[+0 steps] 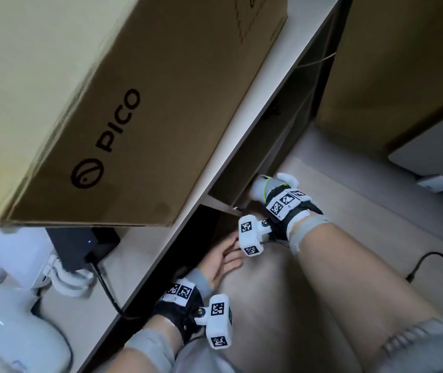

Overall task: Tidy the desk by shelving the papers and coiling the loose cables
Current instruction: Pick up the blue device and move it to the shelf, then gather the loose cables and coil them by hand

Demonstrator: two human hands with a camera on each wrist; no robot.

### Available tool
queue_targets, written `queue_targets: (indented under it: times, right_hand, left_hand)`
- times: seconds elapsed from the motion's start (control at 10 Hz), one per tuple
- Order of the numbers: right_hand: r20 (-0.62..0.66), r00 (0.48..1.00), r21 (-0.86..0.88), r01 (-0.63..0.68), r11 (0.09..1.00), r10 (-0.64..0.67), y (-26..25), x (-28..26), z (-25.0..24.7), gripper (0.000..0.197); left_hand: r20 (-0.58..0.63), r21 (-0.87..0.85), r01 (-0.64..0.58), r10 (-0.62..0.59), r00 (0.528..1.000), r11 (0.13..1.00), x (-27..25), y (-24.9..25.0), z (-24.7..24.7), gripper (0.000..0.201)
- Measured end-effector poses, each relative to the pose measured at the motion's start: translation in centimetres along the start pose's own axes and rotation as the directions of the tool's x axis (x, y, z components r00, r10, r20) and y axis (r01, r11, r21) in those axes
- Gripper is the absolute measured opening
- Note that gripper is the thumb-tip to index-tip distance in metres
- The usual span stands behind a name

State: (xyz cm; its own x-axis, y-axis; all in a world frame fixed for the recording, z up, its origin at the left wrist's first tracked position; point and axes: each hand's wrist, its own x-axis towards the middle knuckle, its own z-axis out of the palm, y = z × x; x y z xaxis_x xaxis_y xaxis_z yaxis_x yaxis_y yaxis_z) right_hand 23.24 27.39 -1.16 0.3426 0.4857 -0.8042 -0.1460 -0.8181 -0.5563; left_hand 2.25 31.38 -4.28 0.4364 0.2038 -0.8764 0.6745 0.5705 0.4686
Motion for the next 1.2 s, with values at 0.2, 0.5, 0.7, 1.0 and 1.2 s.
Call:
queue_targets:
  times: [0.2,0.5,0.7,1.0,1.2]
  right_hand:
    - [-0.321,0.944,-0.091,0.042,0.995,-0.070,3.9,2.0,-1.4,0.047]
    - [-0.252,0.967,-0.140,0.000,0.990,-0.035,3.4,2.2,2.2,0.039]
    - [-0.267,0.962,0.139,0.102,0.985,-0.062,7.0,-1.8,0.6,0.045]
    - [-0.400,0.907,0.697,0.206,0.687,0.133,20.0,-16.4,-1.2,0.031]
    - [-0.385,0.850,0.858,0.186,0.479,0.359,31.6,-28.4,0.8,0.009]
  left_hand:
    - [-0.025,-0.035,-0.006,0.005,1.000,0.999,-0.3,0.5,1.2,0.031]
    - [-0.092,-0.085,-0.036,0.028,0.995,0.996,-1.3,-0.6,0.8,0.026]
    - [-0.077,-0.034,-0.073,0.070,0.995,0.997,-2.9,0.9,2.8,0.020]
    - [0.078,0.126,-0.139,0.129,0.989,0.982,-7.3,0.3,14.1,0.022]
    - [0.199,0.287,-0.158,0.103,0.975,0.945,-11.7,-6.5,22.8,0.012]
